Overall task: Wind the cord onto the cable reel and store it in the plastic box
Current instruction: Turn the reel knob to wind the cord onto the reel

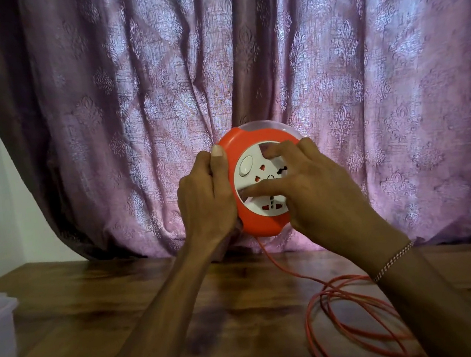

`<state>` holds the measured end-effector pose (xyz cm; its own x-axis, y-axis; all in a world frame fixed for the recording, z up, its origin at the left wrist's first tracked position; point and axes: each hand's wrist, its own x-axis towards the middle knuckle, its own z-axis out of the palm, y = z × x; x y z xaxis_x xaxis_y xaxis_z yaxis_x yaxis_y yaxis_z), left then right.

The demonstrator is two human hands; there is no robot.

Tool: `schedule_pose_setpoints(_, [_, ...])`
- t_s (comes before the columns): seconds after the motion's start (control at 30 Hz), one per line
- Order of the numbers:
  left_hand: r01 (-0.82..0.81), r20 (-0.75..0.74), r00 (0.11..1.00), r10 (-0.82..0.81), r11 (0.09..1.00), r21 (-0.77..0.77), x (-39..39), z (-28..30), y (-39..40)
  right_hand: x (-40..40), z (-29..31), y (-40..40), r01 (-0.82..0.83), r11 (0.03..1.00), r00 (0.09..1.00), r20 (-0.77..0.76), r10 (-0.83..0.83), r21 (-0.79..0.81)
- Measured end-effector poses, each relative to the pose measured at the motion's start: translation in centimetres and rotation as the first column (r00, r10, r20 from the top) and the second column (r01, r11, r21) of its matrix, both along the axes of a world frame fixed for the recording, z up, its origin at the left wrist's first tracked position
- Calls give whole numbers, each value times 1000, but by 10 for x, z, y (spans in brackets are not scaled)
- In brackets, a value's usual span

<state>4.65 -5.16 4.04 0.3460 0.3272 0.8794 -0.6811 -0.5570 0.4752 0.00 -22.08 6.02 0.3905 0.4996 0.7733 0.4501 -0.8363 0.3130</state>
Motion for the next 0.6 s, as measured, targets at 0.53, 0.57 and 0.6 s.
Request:
schedule_pose_setpoints(0.53, [-9,6,1000,9,1000,-24,-3,0,-3,5,-7,10,-2,940,982,180,-63,340])
schedule_pose_setpoints(0.57, [-2,2,1000,2,1000,-29,-2,0,-3,5,-6,8,-32,938,982,187,-36,346])
schedule_pose_setpoints(0.6, [5,0,1000,-5,999,-34,-2,0,-3,5,-5,6,-74,933,980,201,2,353])
